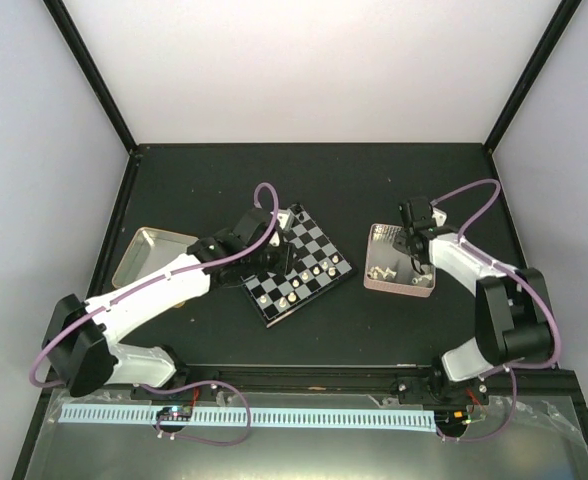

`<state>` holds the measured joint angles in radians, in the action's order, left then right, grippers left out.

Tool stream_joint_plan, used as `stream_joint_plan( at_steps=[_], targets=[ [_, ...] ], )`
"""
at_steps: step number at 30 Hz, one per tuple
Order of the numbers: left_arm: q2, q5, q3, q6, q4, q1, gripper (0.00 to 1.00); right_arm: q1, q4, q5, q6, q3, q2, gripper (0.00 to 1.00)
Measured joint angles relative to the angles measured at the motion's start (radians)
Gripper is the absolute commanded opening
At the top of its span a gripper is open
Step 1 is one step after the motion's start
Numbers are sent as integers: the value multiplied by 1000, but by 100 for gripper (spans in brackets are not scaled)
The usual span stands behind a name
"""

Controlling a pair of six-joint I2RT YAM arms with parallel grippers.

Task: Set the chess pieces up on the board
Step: Pick up the chess piece from the storage box.

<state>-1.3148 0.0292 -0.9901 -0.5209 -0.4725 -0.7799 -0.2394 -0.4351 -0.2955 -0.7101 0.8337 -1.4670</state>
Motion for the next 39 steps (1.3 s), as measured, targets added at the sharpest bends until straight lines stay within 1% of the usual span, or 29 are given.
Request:
stream_joint_plan(
  at_steps=[3,5,10,16,25,31,32,35,37,39],
  targets=[
    [32,0,15,13,18,8,38,5,8,2,-15,44,-71,36],
    [61,0,24,18,31,13,39,6,17,0,-29,66,-105,35],
    [118,0,55,24,67,23,39,16,15,-23,-56,96,-184,35],
    [124,0,75,29,77,28,39,24,-3,-50,-71,115,-240,35],
    [124,0,79,29,79,30,39,24,-25,-51,-74,117,-249,35],
    [124,2,82,28,82,33,39,24,-31,-37,-74,72,-222,36],
    [124,3,82,28,83,33,39,24,-35,-34,-73,65,-217,35],
    [124,8,83,28,85,33,39,24,-32,-25,-68,57,-213,26],
    [124,11,83,28,85,33,39,24,-28,-15,-62,56,-211,24],
    [124,13,84,28,85,33,39,24,-25,-10,-55,56,-211,20]
  ],
)
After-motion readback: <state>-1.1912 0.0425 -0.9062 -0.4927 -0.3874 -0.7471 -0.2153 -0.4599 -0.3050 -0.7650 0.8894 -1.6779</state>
